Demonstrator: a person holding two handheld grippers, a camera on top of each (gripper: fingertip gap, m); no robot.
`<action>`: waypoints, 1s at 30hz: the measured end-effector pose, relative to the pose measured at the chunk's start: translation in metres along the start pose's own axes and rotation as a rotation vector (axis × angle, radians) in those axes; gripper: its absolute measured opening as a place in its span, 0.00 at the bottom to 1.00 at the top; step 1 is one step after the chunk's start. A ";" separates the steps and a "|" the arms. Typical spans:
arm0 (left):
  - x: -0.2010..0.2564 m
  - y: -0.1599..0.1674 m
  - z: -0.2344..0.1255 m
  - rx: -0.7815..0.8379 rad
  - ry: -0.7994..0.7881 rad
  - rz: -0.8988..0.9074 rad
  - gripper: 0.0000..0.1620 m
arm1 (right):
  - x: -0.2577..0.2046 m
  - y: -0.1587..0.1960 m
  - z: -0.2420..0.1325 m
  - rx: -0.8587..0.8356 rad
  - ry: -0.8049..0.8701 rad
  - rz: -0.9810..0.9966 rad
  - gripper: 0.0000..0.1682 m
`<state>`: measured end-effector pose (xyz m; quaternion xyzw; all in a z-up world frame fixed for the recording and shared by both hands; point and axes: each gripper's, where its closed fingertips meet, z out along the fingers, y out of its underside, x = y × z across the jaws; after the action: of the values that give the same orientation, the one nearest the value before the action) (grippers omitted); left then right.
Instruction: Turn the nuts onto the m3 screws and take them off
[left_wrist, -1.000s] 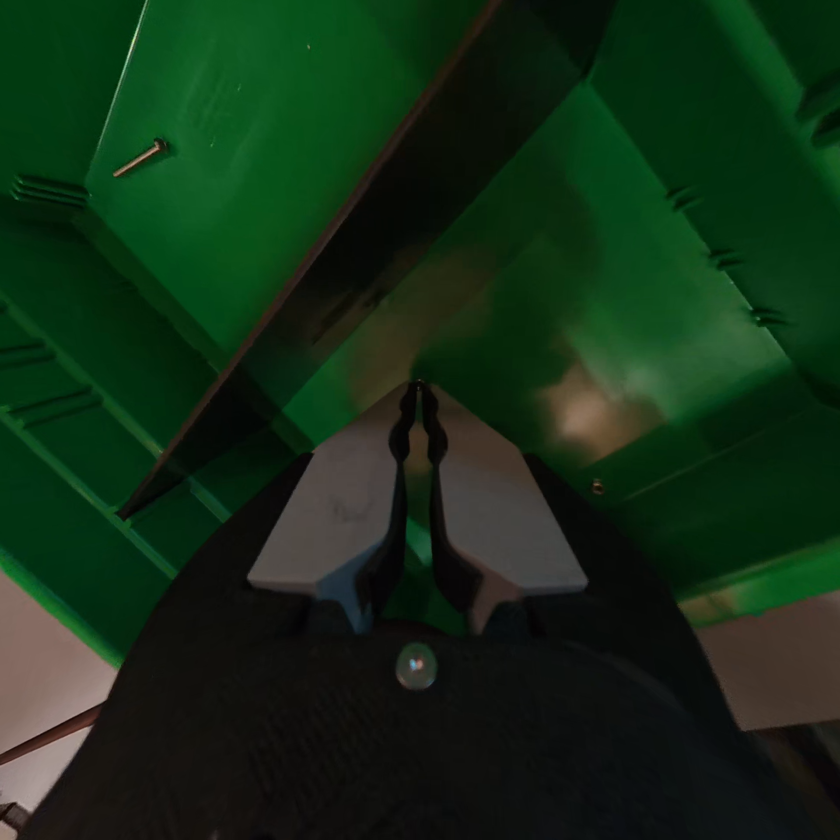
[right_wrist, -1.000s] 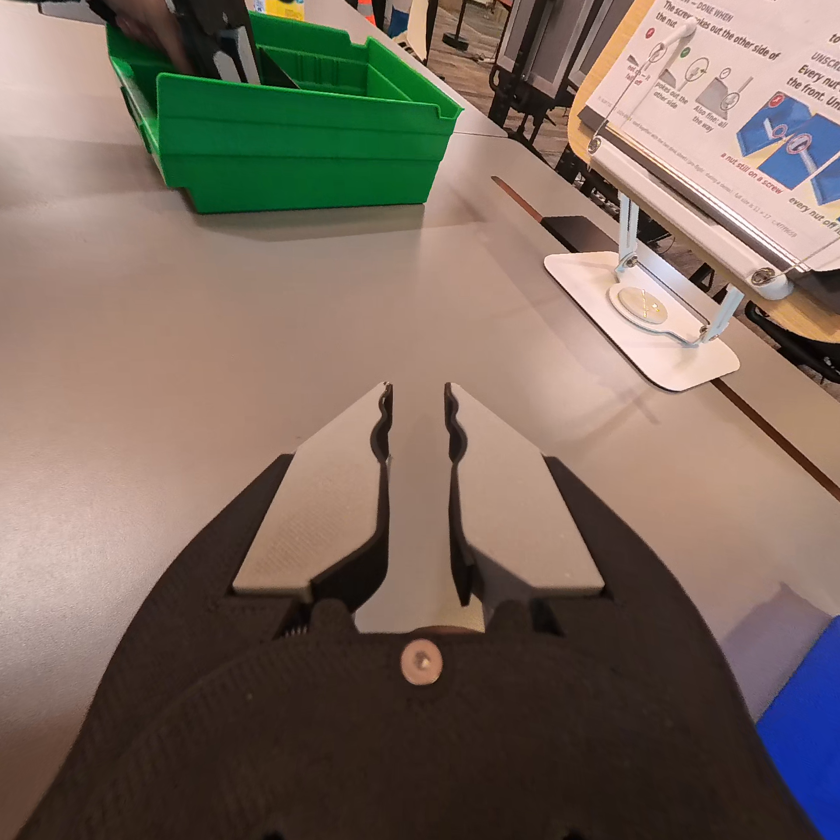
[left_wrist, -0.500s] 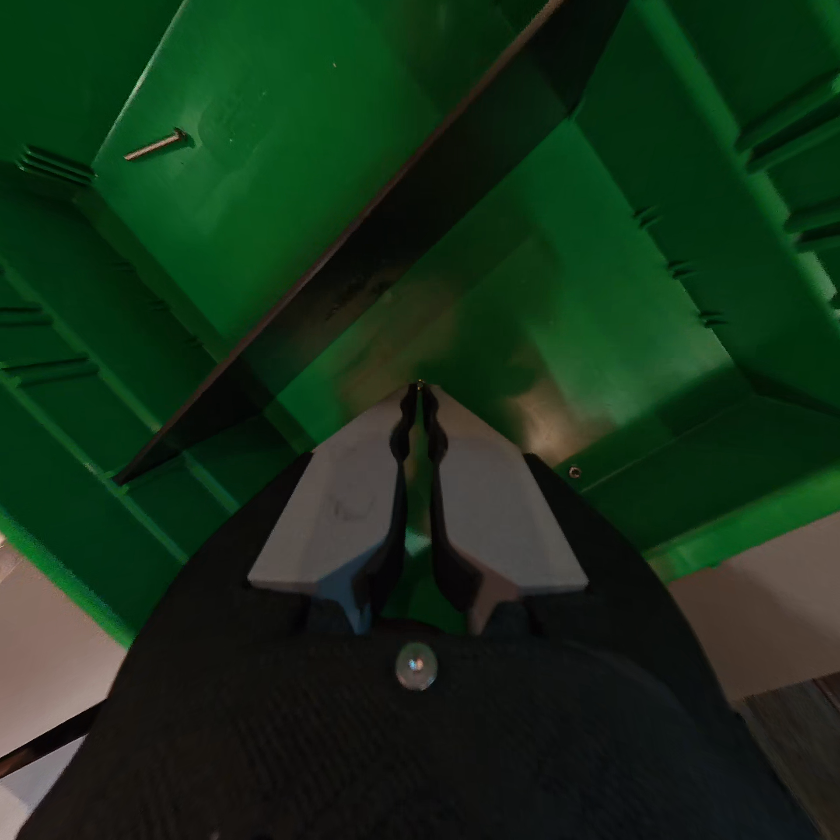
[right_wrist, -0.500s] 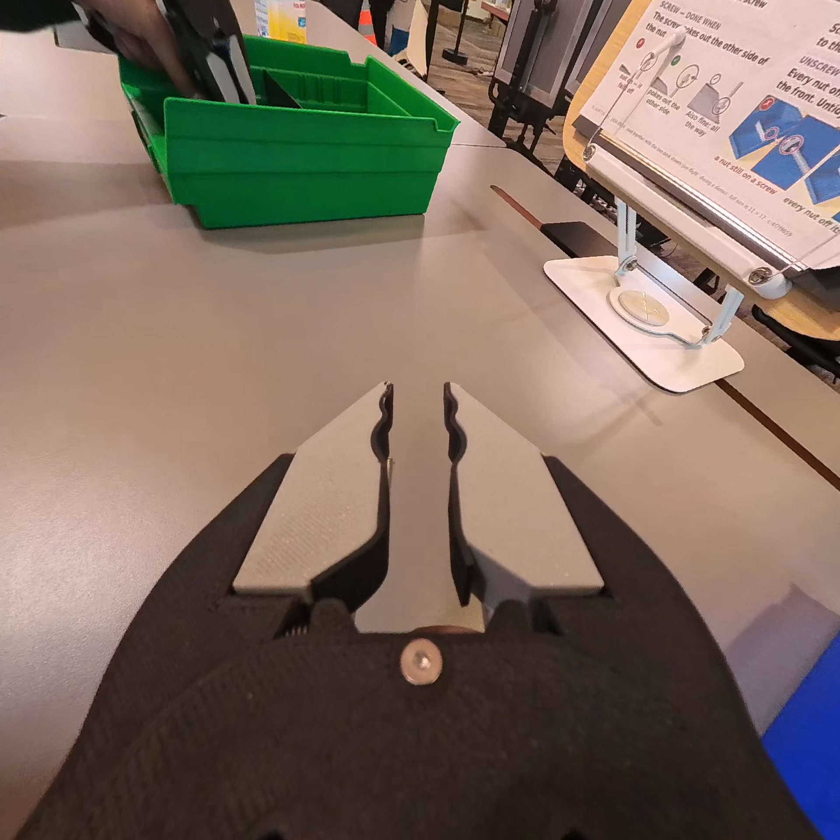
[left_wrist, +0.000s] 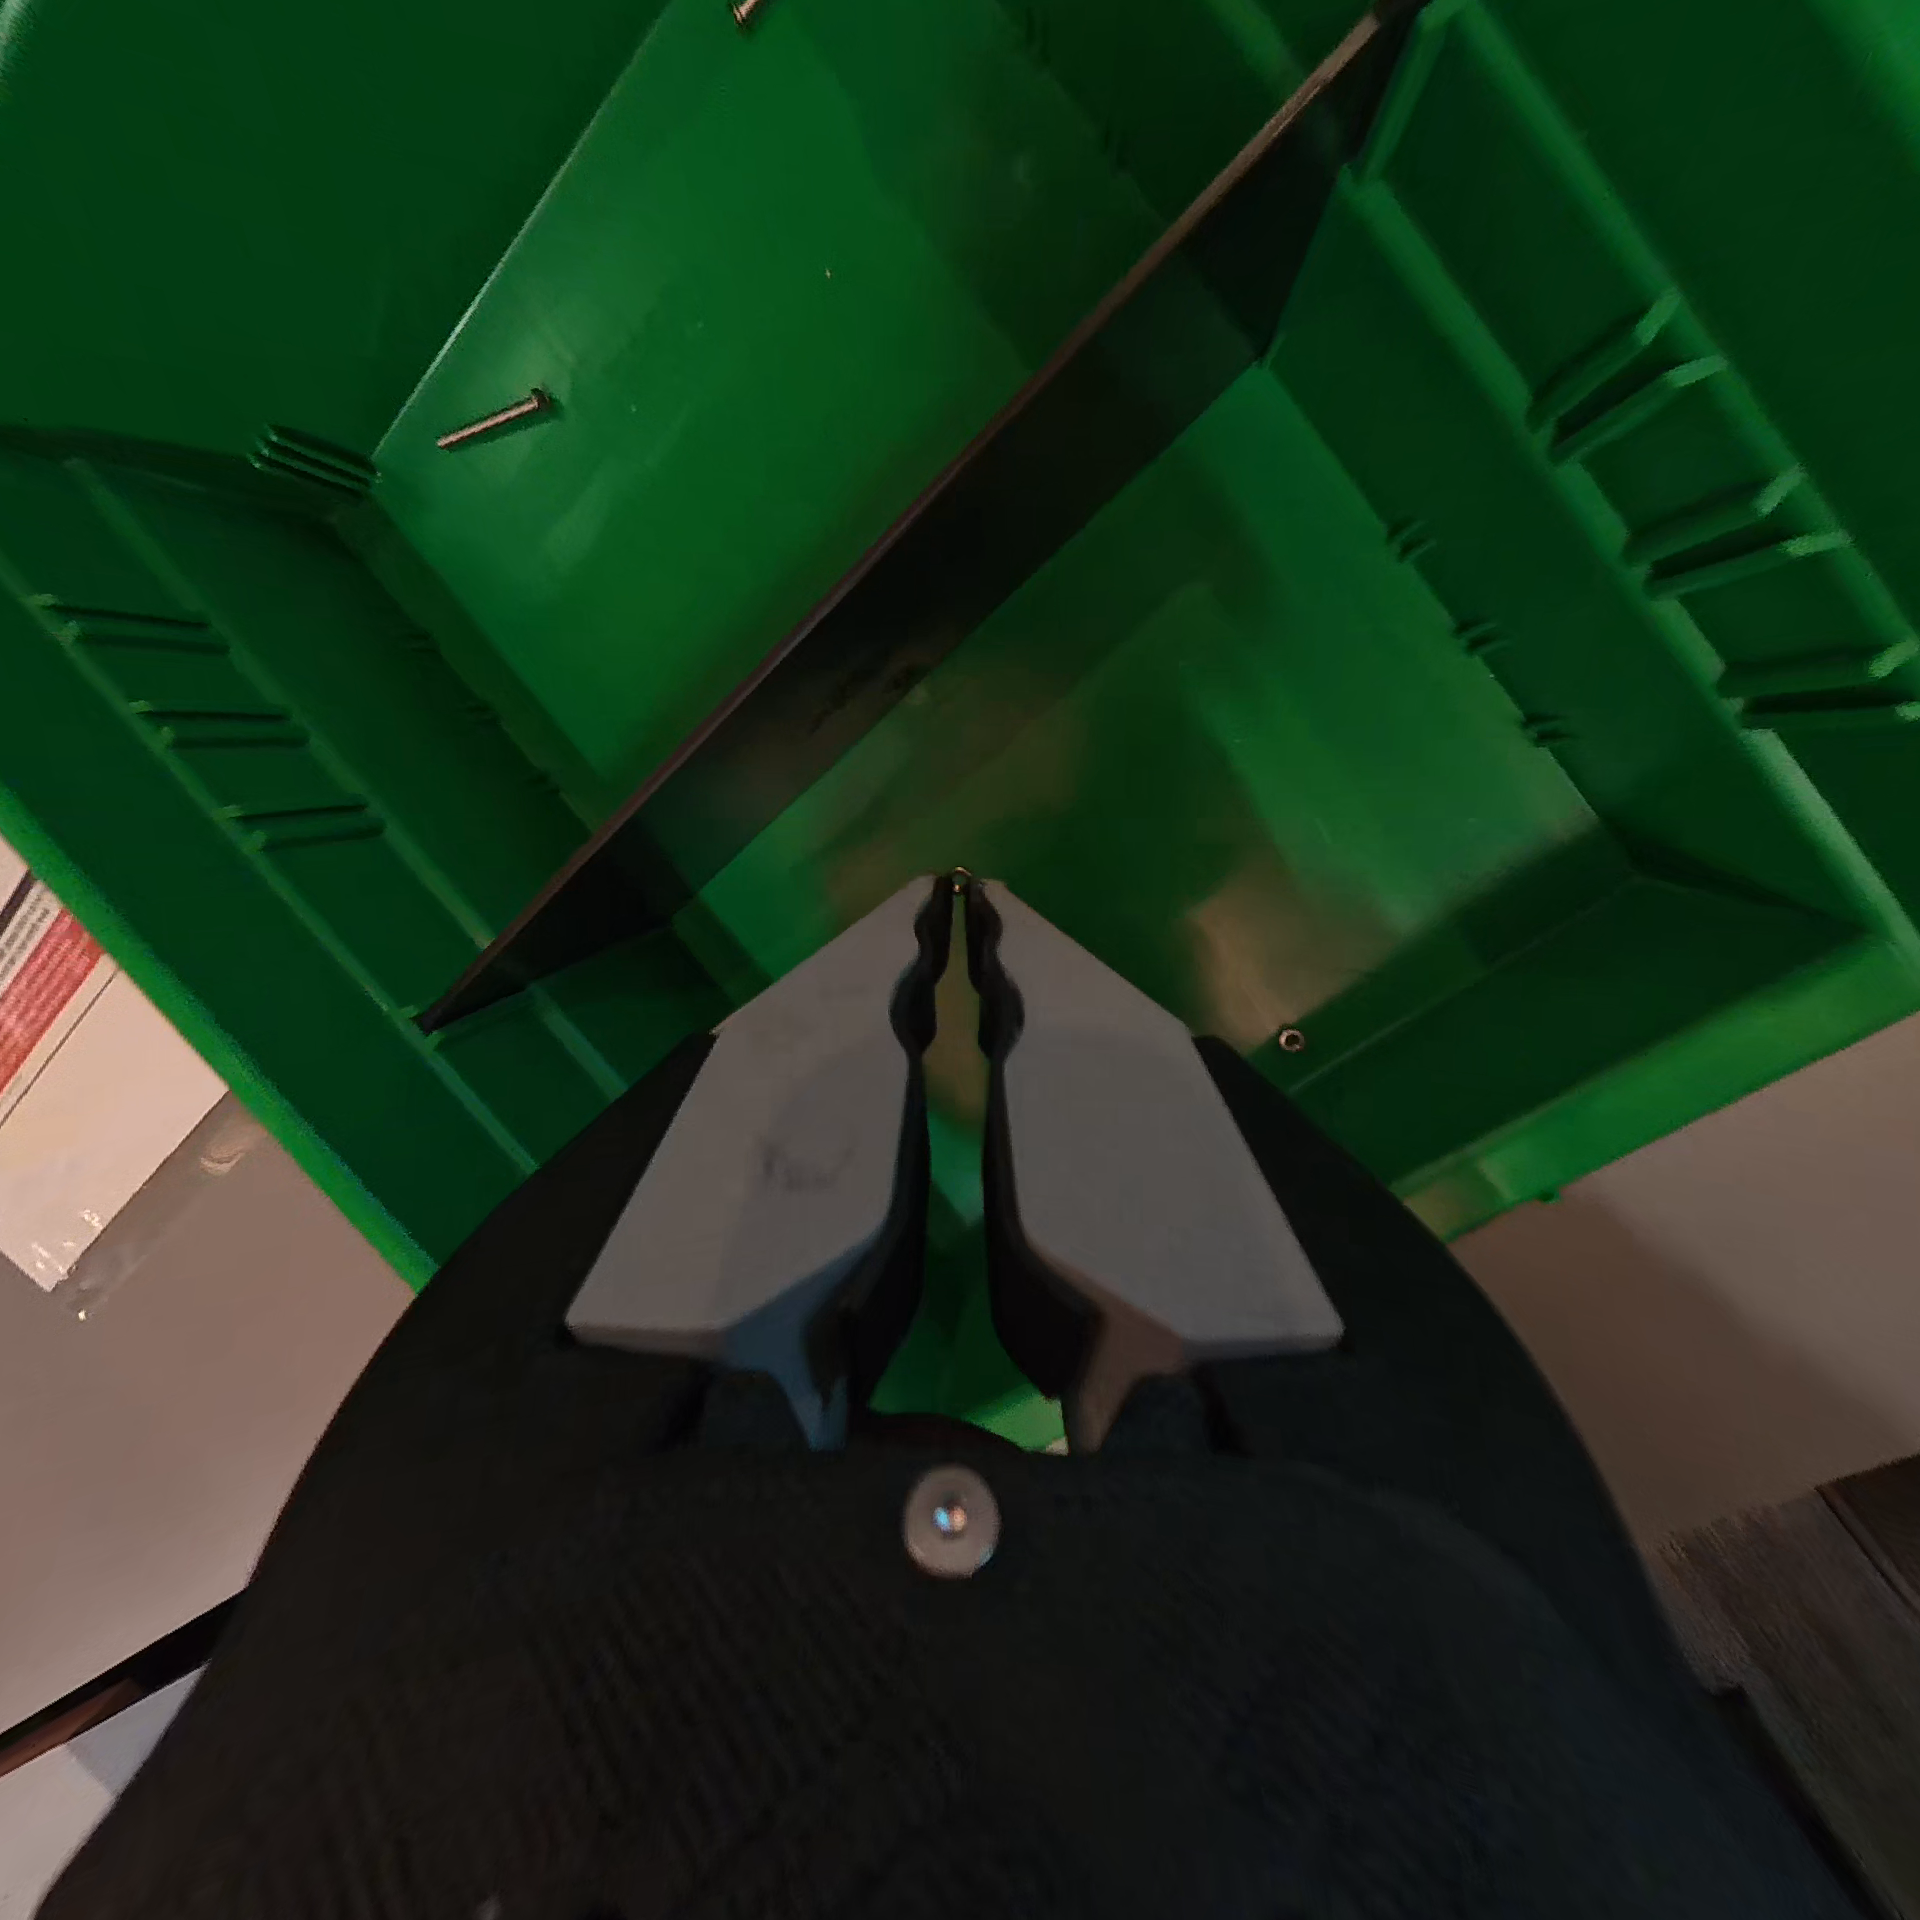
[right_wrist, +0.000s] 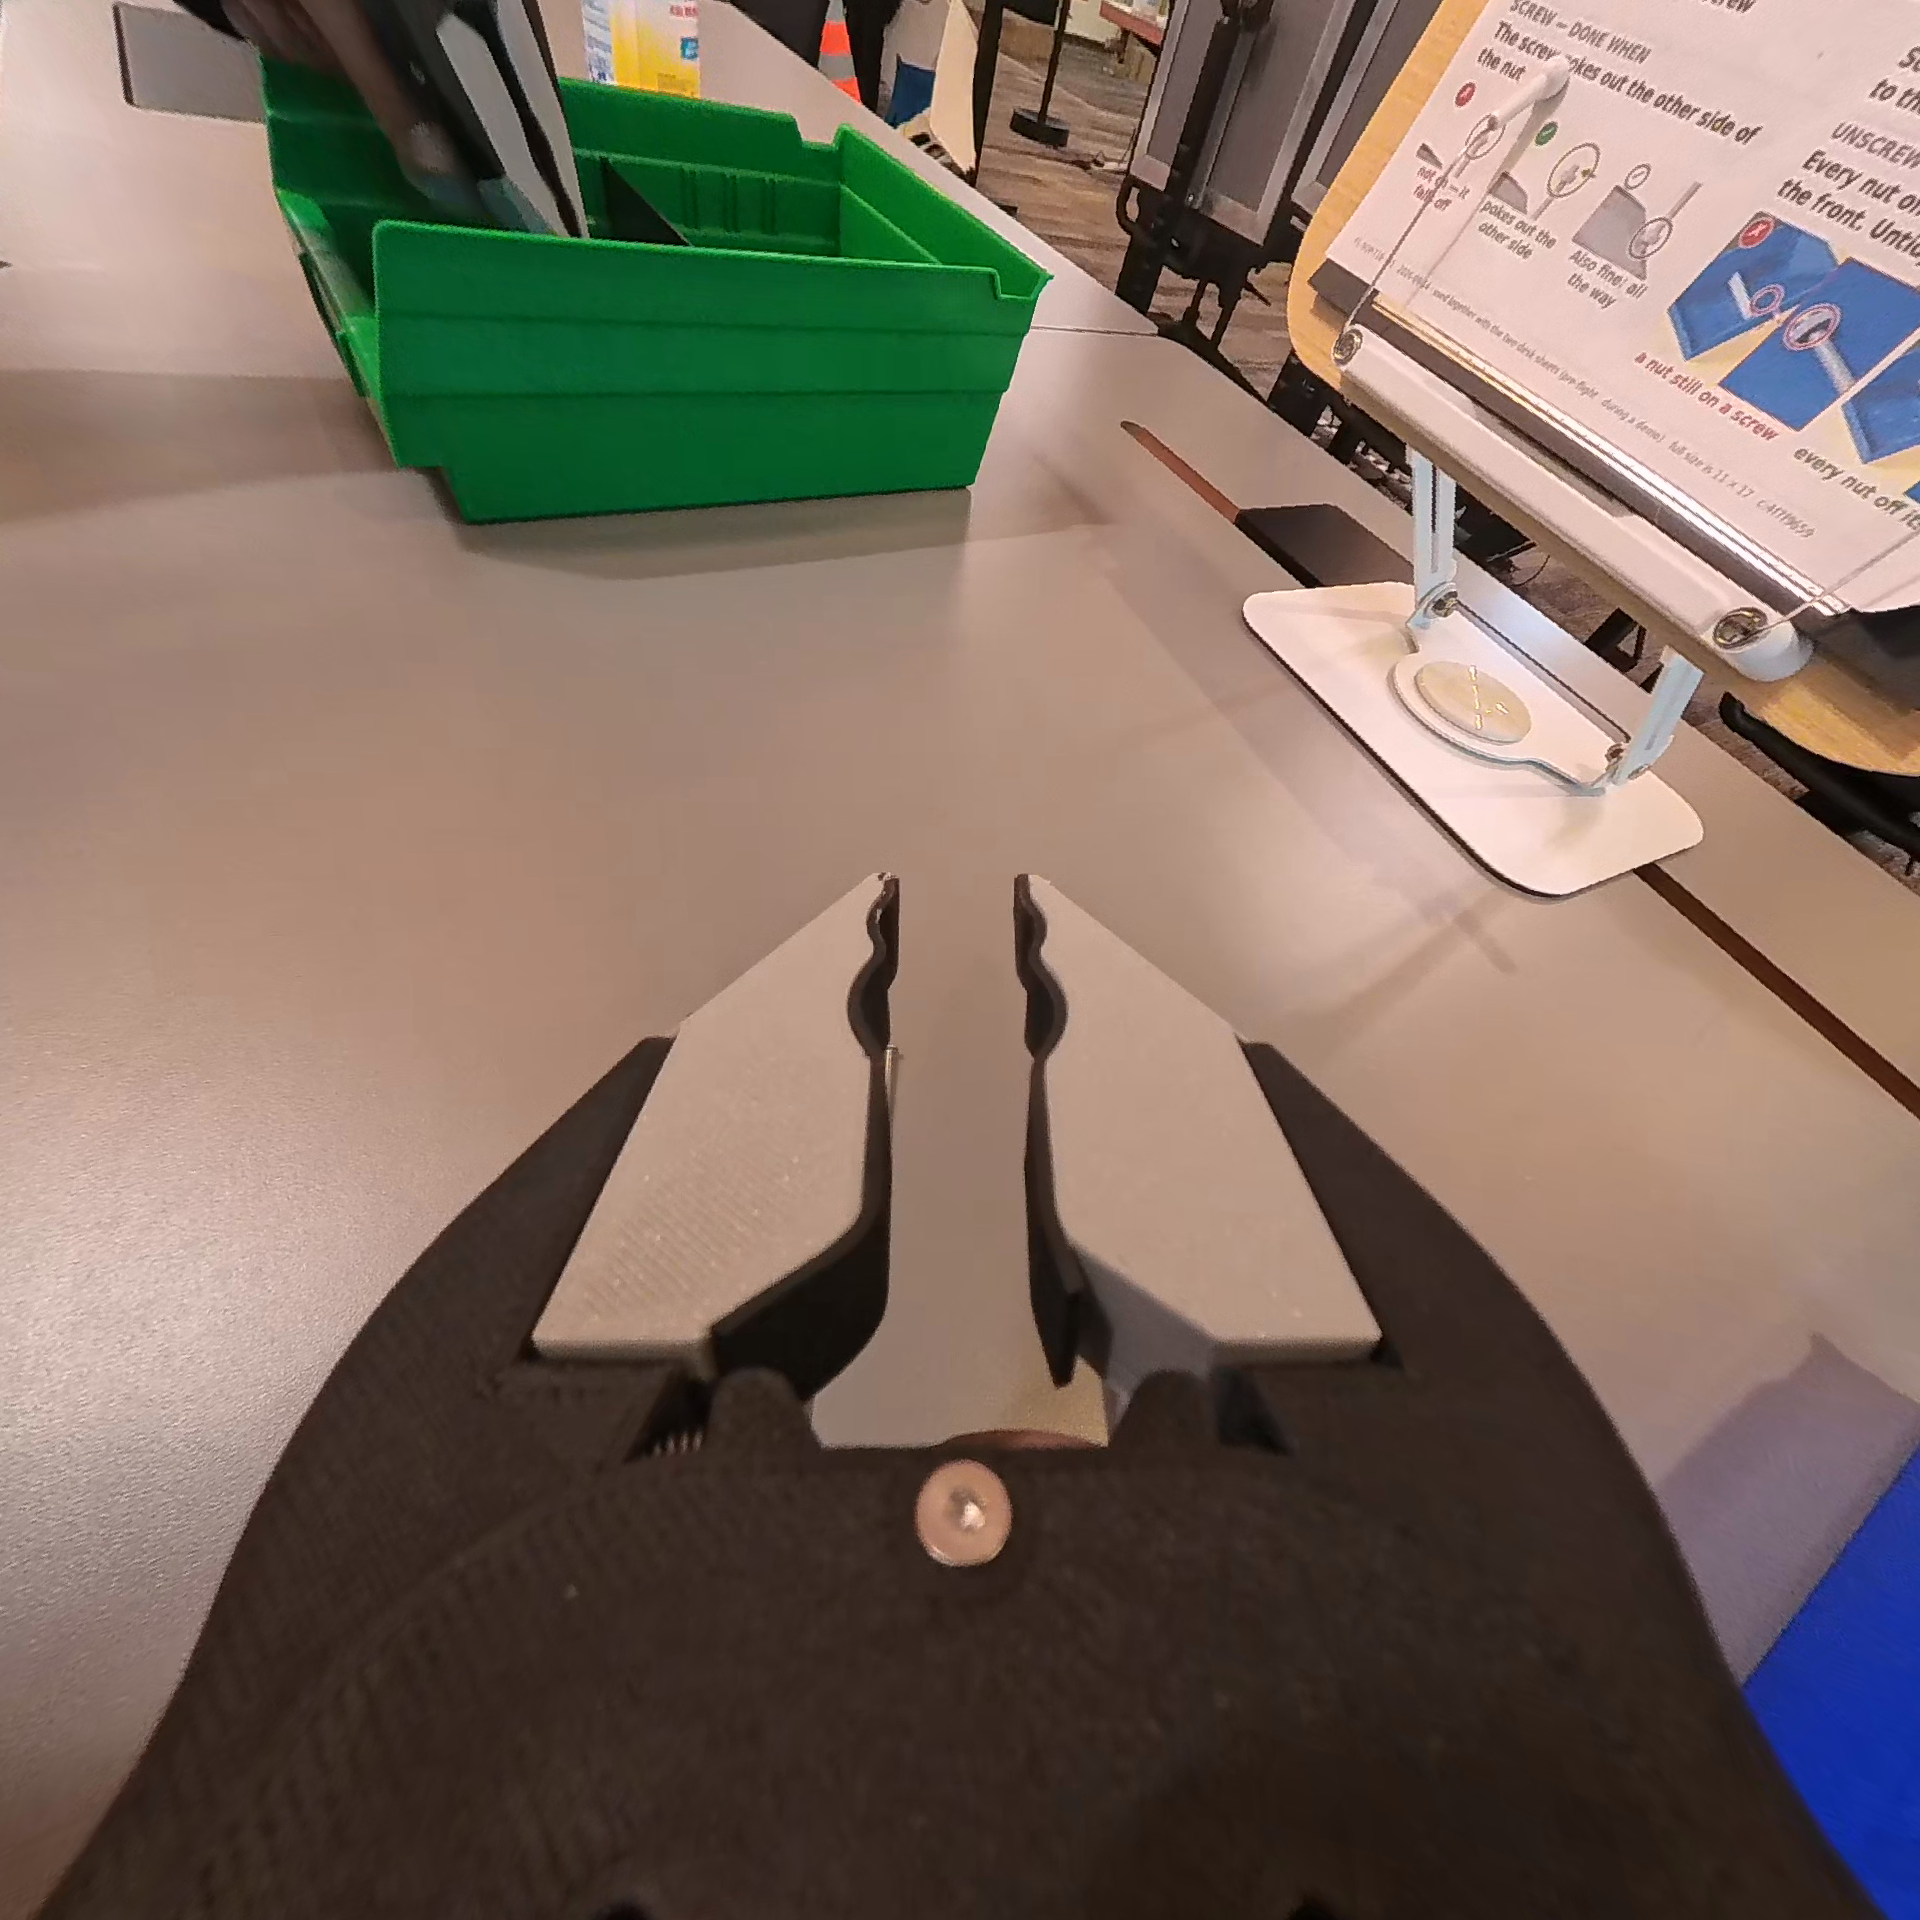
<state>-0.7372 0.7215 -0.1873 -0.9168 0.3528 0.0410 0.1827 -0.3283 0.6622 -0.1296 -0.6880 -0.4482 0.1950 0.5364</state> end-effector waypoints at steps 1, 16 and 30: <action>0.000 -0.001 -0.002 0.006 -0.003 -0.001 0.01 | 0.000 0.000 0.000 0.000 0.000 0.000 0.11; 0.004 -0.021 -0.048 0.093 -0.050 0.031 0.01 | 0.001 0.000 0.000 0.001 0.000 0.005 0.11; 0.056 -0.068 -0.095 0.202 -0.046 0.171 0.01 | 0.003 0.002 0.000 -0.005 0.014 0.003 0.11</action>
<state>-0.6555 0.6986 -0.0892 -0.8592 0.4276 0.0414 0.2779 -0.3257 0.6649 -0.1303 -0.6913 -0.4440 0.1900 0.5374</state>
